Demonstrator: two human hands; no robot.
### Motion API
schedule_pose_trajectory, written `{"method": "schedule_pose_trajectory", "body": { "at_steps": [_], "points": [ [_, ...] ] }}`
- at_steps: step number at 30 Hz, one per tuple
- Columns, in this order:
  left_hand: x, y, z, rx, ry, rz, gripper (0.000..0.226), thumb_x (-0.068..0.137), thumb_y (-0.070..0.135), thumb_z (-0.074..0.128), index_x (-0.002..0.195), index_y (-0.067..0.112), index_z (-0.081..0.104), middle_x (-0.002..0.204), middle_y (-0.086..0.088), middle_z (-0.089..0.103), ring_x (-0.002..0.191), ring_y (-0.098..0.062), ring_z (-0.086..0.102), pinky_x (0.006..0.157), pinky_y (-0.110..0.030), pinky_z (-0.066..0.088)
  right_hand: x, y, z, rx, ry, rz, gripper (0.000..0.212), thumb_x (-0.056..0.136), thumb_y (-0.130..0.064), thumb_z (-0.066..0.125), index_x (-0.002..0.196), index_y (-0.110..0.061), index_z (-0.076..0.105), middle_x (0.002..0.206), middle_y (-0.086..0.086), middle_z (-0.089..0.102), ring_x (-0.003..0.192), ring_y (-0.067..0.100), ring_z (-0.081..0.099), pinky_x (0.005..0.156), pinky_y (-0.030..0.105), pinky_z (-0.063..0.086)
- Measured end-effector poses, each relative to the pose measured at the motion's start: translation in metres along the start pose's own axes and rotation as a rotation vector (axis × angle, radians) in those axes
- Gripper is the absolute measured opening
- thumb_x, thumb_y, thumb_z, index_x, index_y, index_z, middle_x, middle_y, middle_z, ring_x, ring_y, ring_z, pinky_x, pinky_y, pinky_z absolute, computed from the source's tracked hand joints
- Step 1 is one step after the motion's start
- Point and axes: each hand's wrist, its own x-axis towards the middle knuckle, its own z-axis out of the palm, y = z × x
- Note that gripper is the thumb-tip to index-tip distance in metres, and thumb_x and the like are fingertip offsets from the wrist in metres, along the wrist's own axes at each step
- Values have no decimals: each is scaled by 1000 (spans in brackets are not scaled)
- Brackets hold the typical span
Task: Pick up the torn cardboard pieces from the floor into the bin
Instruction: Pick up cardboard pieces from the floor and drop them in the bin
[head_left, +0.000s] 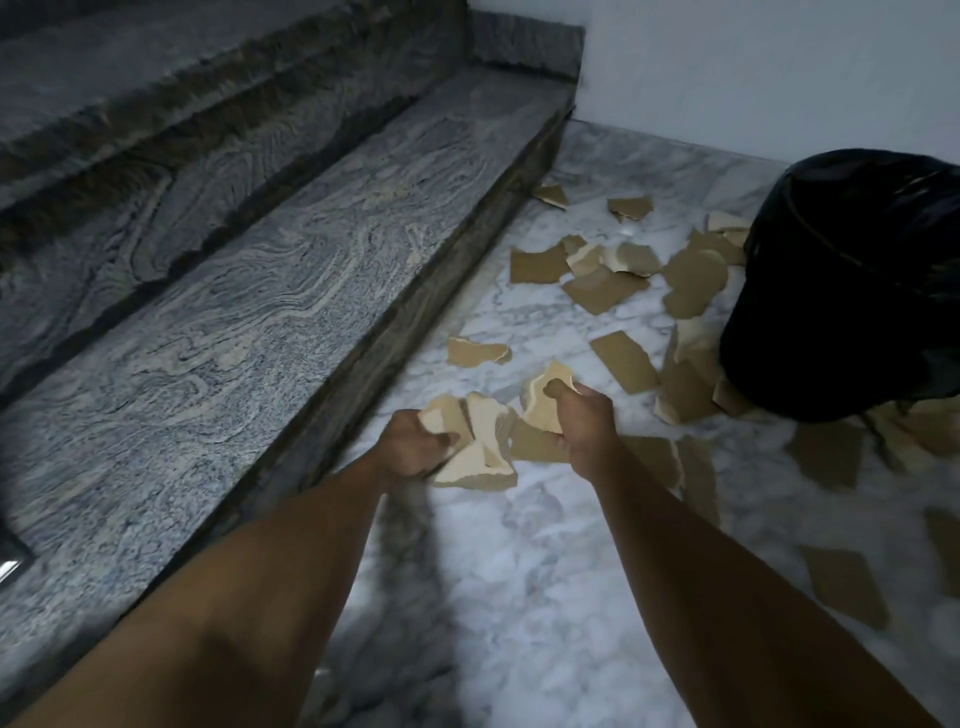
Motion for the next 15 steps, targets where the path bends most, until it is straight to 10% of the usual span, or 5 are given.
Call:
{"method": "schedule_pose_trajectory", "body": {
  "at_steps": [5,9,15],
  "points": [
    [9,-2,-14,-165,172,-266,26,86,26,71,85,1,65,50,-9,60,35,-19,50,37,-19,34,1,31,18,-592,-207,-131,68,72,-54,73,129,-17,66,119,5,70,106,23,68,93,38,56],
    [8,-4,-7,-183,126,-287,26,81,26,74,91,3,67,72,-13,69,54,-23,64,47,-24,46,-4,47,46,-1052,-280,-230,51,84,-50,67,123,-17,69,122,4,67,114,26,63,88,30,51],
    [10,0,-9,-213,27,-301,28,74,24,69,90,1,69,72,-21,71,57,-30,63,54,-37,45,2,62,71,-1038,-31,-236,49,79,-48,73,116,-17,69,114,9,60,116,28,51,91,27,42]
  ]
}}
